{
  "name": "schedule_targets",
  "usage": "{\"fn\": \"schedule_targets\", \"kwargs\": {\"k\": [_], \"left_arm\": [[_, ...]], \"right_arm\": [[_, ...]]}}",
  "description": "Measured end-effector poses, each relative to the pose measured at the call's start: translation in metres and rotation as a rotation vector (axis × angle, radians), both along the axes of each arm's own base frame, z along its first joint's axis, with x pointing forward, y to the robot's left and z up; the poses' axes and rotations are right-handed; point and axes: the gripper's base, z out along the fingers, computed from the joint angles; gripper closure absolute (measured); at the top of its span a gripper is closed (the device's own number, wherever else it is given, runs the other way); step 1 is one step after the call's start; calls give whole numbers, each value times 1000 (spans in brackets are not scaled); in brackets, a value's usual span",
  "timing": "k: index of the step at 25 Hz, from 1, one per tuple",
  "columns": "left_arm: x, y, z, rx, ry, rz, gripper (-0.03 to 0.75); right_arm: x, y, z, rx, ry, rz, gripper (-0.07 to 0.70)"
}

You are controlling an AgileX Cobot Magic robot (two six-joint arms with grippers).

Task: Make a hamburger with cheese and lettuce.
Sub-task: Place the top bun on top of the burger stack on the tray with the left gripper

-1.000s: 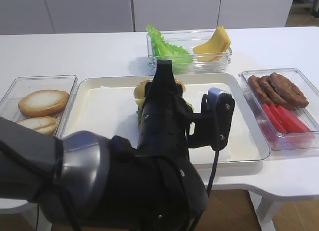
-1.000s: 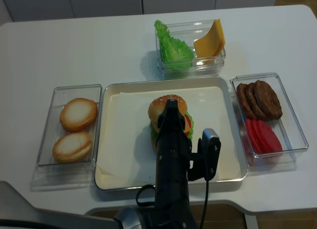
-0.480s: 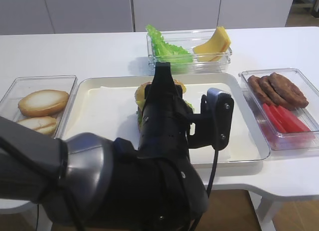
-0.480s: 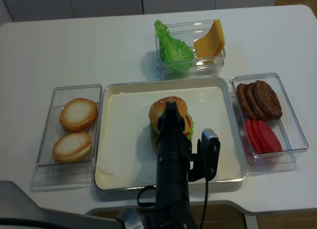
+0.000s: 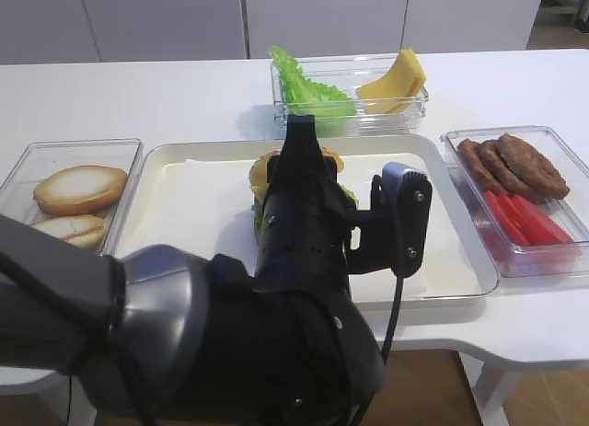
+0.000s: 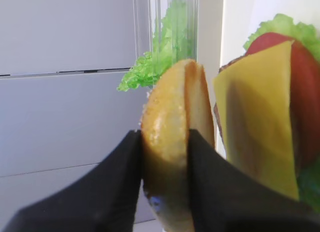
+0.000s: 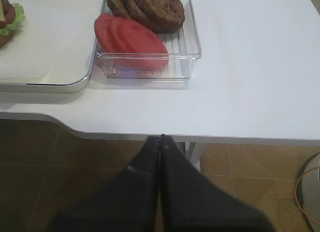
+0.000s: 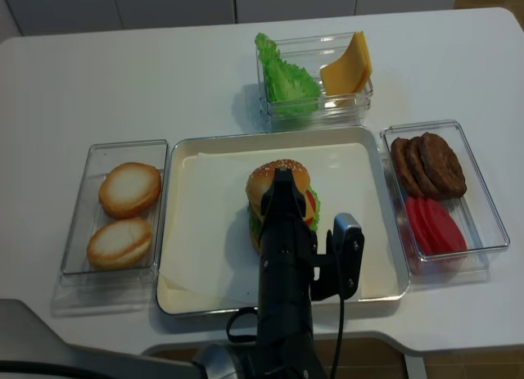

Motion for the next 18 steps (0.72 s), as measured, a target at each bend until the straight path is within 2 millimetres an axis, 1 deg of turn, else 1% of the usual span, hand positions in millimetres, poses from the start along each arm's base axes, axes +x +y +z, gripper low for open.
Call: {"fn": "schedule_targets", "kwargs": {"k": [12,18], "left_arm": [[0,0,0,0,0,0,513],[0,0,0,0,0,0,491]], "right_arm": [[0,0,0,0,0,0,701],[0,0,0,0,0,0,701]]}}
